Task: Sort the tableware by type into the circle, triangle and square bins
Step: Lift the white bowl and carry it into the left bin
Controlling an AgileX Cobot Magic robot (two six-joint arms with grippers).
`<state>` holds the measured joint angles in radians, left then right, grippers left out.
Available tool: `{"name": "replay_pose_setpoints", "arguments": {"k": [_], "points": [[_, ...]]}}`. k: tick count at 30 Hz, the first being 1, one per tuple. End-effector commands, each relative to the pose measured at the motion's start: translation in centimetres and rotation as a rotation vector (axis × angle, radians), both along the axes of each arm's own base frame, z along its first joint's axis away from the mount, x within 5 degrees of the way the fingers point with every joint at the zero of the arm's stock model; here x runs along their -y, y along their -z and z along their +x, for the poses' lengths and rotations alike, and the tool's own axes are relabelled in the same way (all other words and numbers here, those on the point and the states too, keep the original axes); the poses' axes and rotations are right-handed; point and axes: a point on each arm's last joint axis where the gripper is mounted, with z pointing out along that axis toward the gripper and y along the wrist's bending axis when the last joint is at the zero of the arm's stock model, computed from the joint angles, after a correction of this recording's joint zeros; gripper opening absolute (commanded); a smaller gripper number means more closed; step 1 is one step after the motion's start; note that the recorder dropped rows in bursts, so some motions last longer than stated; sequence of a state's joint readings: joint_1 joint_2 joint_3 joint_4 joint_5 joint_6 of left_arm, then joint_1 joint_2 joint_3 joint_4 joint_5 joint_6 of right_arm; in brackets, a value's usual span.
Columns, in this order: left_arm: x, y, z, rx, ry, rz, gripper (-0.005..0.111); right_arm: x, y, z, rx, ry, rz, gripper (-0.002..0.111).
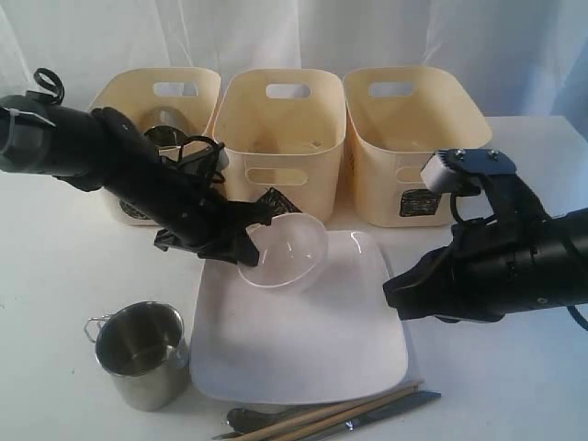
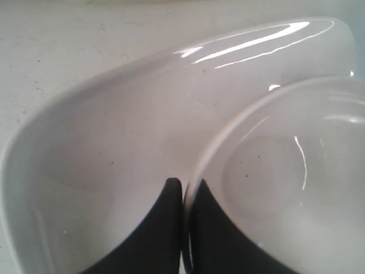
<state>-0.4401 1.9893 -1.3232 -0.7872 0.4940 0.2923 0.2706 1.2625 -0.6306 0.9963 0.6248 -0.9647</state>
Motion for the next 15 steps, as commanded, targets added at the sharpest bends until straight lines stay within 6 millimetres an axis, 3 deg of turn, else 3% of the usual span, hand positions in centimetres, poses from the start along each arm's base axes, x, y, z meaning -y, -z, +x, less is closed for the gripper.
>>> {"name": "replay_pose_setpoints", "arguments": {"k": [1,8,15], "points": [[0.1,-2.3,-0.7,0.037,0.057,-0.03,0.0,0.0,0.0,-0.1,0.001,-0.002,-0.004,0.0],[-1.6,-10.7,-2.1,0.368,0.093,-0.022,0.0,0.0,0.0,-0.1,0.006,-0.004,-0.009,0.0],[-5.3,-14.5,-1.0,0.552,-0.082,-0.021,0.0,0.0,0.0,-0.1,0.006,-0.004,-0.009,0.0]]}}
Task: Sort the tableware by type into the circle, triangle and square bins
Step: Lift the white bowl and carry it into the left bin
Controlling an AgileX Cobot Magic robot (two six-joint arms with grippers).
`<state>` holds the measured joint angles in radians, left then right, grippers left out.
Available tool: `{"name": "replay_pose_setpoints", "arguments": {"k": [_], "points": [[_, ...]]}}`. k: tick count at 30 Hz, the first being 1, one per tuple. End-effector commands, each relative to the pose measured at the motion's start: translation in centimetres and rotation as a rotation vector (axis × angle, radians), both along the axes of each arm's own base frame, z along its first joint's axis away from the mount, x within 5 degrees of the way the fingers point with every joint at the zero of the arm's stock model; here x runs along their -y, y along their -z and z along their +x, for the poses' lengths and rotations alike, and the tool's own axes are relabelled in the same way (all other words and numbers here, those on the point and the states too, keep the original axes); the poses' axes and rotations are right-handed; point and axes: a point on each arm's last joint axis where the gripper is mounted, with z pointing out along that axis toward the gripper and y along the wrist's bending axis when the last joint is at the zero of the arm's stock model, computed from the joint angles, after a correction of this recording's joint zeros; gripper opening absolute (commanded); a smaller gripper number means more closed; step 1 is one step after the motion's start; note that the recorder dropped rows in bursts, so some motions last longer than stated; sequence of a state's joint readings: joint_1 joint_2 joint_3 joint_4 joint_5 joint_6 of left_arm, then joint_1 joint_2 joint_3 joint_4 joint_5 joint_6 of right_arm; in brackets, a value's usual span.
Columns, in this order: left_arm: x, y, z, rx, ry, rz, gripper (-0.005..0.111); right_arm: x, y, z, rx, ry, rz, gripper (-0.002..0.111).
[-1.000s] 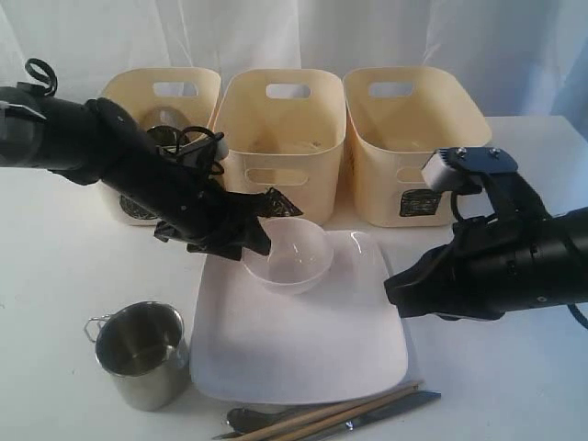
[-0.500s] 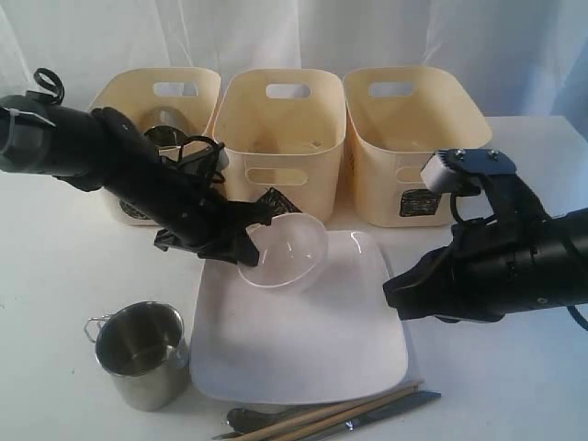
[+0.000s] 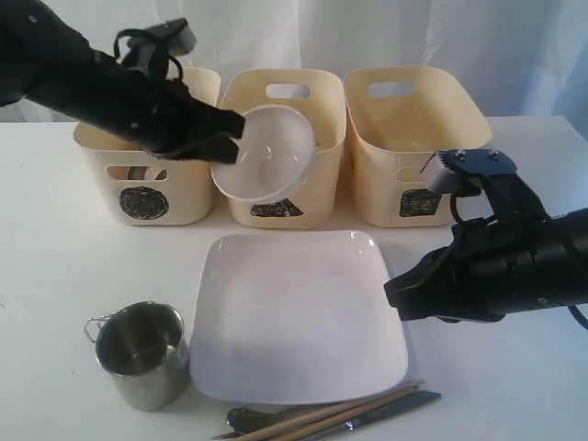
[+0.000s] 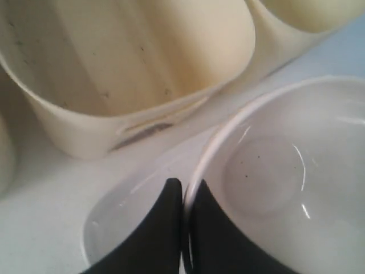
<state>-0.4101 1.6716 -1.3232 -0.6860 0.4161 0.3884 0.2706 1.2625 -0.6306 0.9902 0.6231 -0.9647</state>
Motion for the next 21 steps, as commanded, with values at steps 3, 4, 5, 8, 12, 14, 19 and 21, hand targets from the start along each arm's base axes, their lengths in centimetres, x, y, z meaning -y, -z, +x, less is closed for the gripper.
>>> {"name": "replay_pose_setpoints", "arguments": {"k": [3,4,5,8,12,14,19,21], "points": [[-4.9,-2.8,2.3,0.174,-0.23,-0.037,0.0,0.0,0.0,-0.1,0.004,-0.002,-0.003,0.0],[-5.8,-2.9,2.7,0.192,-0.27,-0.037,0.0,0.0,0.0,-0.1,0.004,-0.002,-0.003,0.0],[-6.6,-2.9,3.1,0.201,-0.301,-0.038,0.0,0.0,0.0,-0.1,0.004,-0.002,-0.003,0.0],[-9.0,-2.6,4.5,0.236,-0.41,-0.036,0.0,0.0,0.0,-0.1,0.004,-0.002,-0.003,0.0],[-10.9,-1.6,6.1,0.246,-0.509,-0.037,0.0,0.1,0.0,0.0,0.015,0.005,-0.009,0.0],[-10.9,-1.0,6.7,0.231,-0.505,-0.034,0.0,0.1,0.0,0.1,0.018,0.008,-0.01,0.0],[-10.4,0.8,9.1,0.187,-0.526,-0.062,0.0,0.1,0.0,0.1,0.02,0.01,-0.011,0.0],[-10.3,1.4,9.9,0.182,-0.527,-0.059,0.0,0.1,0.0,0.0,0.015,0.004,-0.008,0.0]]}}
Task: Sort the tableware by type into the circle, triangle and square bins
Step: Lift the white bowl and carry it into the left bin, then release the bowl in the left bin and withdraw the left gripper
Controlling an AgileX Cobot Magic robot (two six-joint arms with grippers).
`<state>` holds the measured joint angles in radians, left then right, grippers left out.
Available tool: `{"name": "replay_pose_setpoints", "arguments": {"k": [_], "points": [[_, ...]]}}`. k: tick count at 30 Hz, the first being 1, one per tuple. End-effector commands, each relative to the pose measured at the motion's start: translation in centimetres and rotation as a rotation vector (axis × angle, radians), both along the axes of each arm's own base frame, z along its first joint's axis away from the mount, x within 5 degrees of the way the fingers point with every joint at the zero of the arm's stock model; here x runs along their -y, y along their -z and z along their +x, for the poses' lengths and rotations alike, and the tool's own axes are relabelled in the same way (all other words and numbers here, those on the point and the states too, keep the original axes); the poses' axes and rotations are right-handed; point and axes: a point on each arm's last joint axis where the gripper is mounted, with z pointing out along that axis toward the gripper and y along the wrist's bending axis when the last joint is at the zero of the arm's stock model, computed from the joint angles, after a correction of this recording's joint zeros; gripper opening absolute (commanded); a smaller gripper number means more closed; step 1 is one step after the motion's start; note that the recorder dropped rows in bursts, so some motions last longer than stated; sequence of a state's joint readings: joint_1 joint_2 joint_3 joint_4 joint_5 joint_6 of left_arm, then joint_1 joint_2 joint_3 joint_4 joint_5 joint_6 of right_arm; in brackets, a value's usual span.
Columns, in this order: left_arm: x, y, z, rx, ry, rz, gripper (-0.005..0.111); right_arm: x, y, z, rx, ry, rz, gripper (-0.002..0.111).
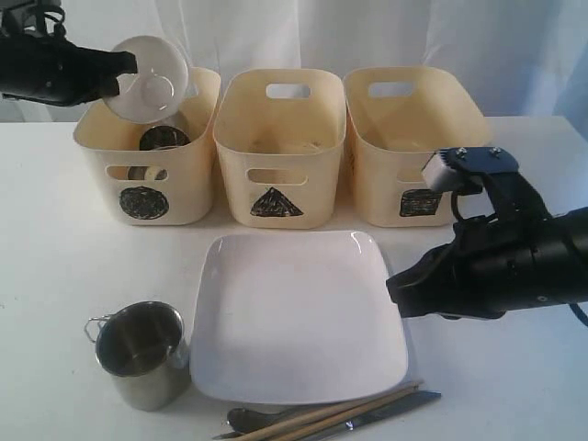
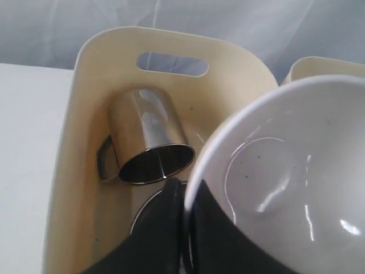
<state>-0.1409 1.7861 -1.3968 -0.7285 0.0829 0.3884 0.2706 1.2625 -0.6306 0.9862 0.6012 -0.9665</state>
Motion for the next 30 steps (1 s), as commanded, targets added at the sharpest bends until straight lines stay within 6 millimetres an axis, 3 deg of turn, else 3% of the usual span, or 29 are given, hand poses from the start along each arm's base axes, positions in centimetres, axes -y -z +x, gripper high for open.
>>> {"name": "replay_pose_setpoints", "arguments": {"k": [1,8,19,27,30], "points": [[0.3,1.0,1.8,-0.012,-0.019,-0.04,0.0,-0.1,0.0,-0.2,-0.004,-0.011,0.003,0.0],[0.4,1.7,2.5,-0.015,-0.008,-0.016,0.0,-0.1,0.0,-0.4,-0.019,-0.028,0.009,0.0],[0.8,2.6,1.9,-0.086,0.092,0.053,0.001,-0.5,0.1,-1.2,-0.09,-0.092,0.04,0.0],[0.9,2.6,1.8,-0.101,0.1,0.046,0.039,-0.6,0.1,-1.4,-0.104,-0.106,0.045,0.0],[0.9,2.6,1.8,-0.101,0.1,0.046,0.042,-0.6,0.1,-1.4,-0.104,-0.106,0.045,0.0]]}}
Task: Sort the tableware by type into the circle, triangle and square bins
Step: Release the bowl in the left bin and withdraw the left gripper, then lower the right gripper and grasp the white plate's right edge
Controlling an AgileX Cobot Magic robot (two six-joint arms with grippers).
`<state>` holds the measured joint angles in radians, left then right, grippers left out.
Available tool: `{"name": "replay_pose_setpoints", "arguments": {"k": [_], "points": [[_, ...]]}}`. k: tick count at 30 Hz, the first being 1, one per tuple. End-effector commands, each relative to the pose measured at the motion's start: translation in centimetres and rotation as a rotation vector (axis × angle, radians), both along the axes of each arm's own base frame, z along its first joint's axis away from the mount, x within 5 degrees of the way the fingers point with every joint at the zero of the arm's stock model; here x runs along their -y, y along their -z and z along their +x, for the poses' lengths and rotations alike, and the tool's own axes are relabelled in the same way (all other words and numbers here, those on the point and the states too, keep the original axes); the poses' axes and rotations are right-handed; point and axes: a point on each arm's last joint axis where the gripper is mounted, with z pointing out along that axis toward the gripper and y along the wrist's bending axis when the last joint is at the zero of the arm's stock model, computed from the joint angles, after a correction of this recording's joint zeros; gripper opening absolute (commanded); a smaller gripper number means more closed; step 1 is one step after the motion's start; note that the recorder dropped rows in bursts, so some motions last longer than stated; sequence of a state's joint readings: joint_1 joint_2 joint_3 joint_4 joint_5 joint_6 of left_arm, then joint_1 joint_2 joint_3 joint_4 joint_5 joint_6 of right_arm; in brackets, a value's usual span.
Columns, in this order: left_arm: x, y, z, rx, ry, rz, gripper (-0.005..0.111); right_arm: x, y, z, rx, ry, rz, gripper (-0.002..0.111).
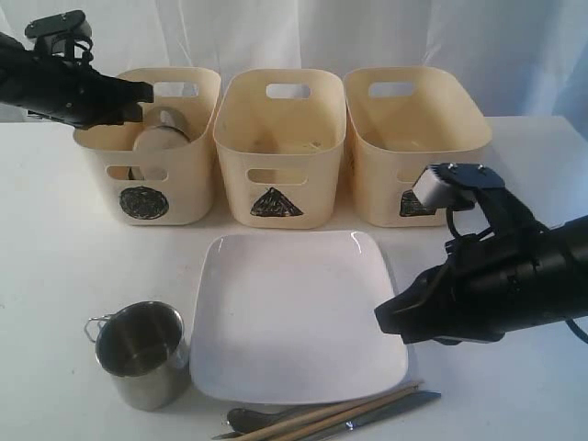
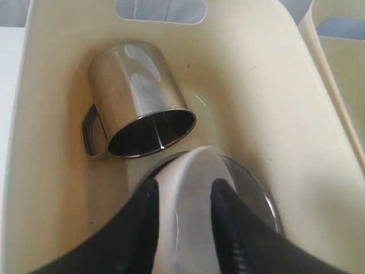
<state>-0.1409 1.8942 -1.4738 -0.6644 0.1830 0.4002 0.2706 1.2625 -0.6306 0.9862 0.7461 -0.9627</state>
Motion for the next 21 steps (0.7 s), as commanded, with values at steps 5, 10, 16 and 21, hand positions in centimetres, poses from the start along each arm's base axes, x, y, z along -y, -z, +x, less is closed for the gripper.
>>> {"name": "replay_pose_setpoints", "arguments": {"k": [5,10,16,21], "points": [[0.1,-1.2,-0.4,0.011,0.008,-0.018,0.042,0.1,0.0,0.1,0.008,0.018,-0.005,0.0],[0.0,-5.3,-2.3,0.096,0.042,-0.006,0.029,0.9,0.2,1.0,-0.037,0.236,-0.016,0.0],[-0.5,-9.7,-6.5,0.118,0.193,0.165,0.0,1.4,0.3,1.5,-0.056,0.362,-0.018,0.0],[-0.4,-11.9,-9.8,0.069,0.283,0.169,0.0,1.6,0.4,1.6,-0.018,0.343,-0.063,0.002]]}}
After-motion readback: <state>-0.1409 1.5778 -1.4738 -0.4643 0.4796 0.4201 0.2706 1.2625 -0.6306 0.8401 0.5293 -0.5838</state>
